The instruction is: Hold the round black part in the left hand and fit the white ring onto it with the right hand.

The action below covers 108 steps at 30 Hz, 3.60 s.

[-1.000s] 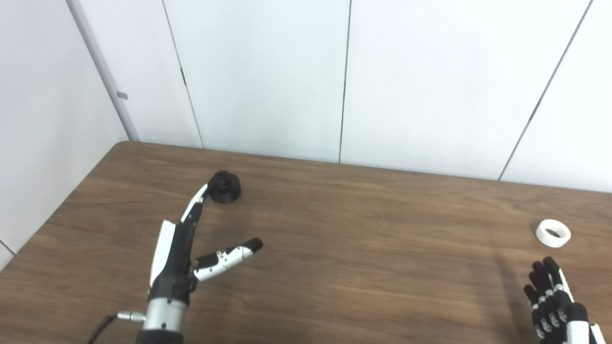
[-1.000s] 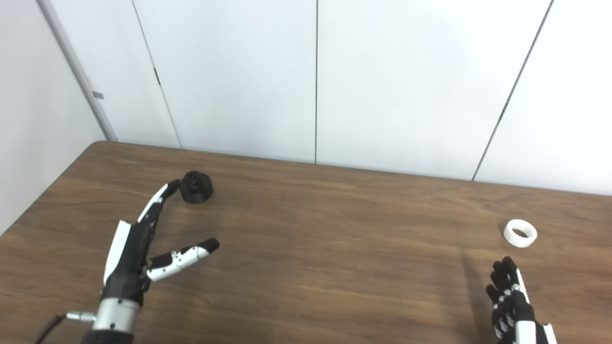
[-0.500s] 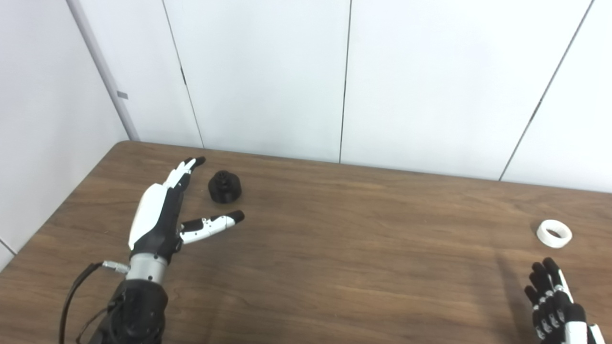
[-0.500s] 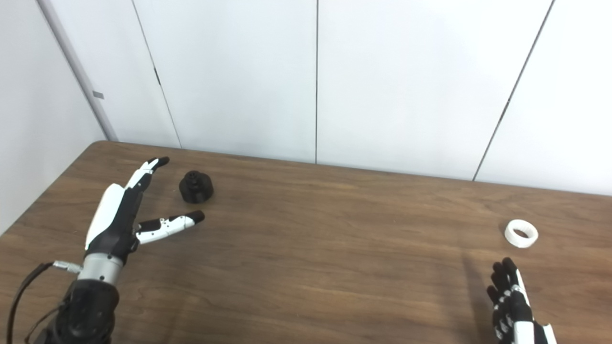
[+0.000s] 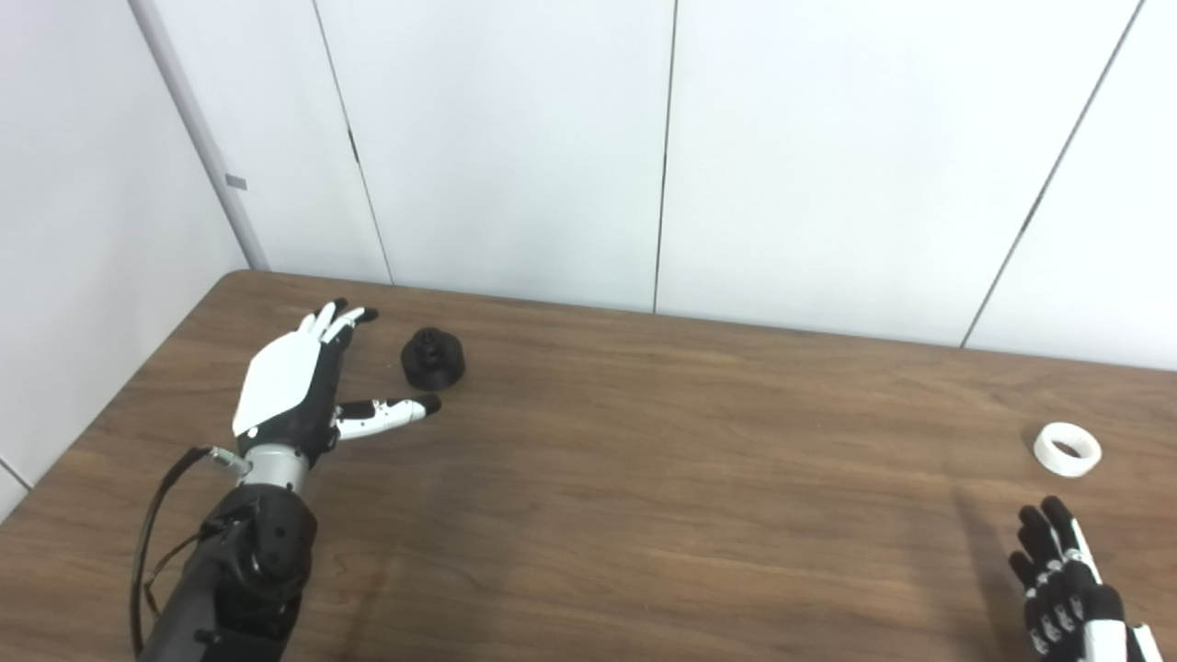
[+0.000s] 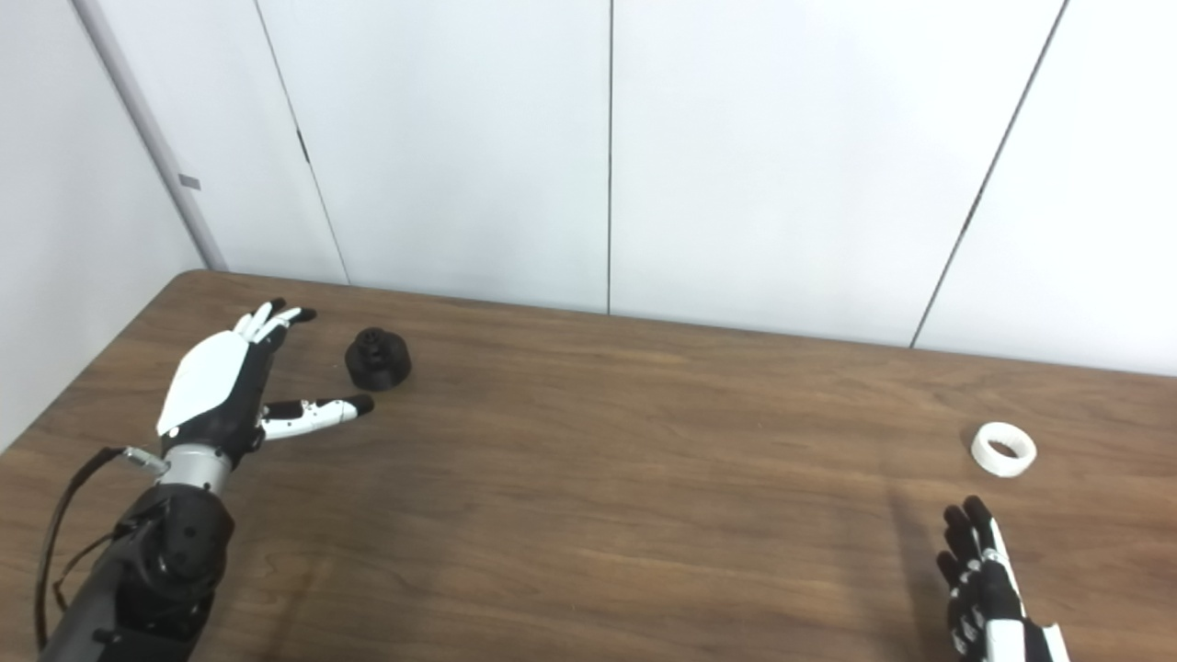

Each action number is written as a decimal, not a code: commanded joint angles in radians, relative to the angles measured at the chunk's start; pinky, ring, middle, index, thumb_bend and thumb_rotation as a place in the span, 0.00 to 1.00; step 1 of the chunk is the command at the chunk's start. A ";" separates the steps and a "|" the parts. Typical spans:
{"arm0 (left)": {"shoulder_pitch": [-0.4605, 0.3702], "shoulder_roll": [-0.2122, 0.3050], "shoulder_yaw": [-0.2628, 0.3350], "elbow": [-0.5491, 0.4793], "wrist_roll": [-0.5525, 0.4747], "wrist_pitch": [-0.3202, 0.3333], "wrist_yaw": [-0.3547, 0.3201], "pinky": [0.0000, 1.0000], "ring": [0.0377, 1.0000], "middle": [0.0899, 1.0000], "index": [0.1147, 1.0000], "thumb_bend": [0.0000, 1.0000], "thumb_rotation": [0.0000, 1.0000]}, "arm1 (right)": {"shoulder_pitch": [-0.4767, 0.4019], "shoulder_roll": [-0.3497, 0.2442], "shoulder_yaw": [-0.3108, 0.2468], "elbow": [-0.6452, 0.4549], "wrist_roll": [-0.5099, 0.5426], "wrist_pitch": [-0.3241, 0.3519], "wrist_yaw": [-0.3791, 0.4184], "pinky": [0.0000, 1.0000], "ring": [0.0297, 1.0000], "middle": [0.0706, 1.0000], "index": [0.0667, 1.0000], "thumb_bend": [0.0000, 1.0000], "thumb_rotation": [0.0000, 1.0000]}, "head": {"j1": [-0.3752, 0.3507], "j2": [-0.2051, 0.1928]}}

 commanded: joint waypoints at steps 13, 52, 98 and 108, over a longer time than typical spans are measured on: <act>-0.147 0.026 -0.005 0.237 -0.003 -0.057 0.074 1.00 1.00 0.98 0.85 0.95 0.47 | 0.100 -0.010 0.006 0.018 0.012 -0.007 0.000 1.00 0.99 0.96 0.97 0.64 1.00 | -0.001 0.013; -0.301 0.003 -0.059 0.508 -0.118 -0.083 0.122 1.00 1.00 0.96 0.84 0.96 0.41 | 0.111 -0.019 0.000 0.044 0.013 -0.040 0.007 1.00 0.97 0.96 0.96 0.65 0.98 | -0.028 0.019; -0.328 -0.036 -0.043 0.611 -0.286 -0.131 0.165 1.00 1.00 1.00 0.81 0.99 0.40 | 0.122 -0.020 -0.009 0.040 0.026 -0.047 0.014 0.98 0.95 0.94 0.96 0.64 0.94 | -0.029 0.044; -0.334 -0.046 -0.060 0.680 -0.277 -0.166 0.203 1.00 1.00 1.00 0.78 1.00 0.35 | 0.125 -0.019 -0.010 0.037 0.024 -0.041 0.012 0.98 0.95 0.93 0.96 0.64 0.94 | -0.037 0.045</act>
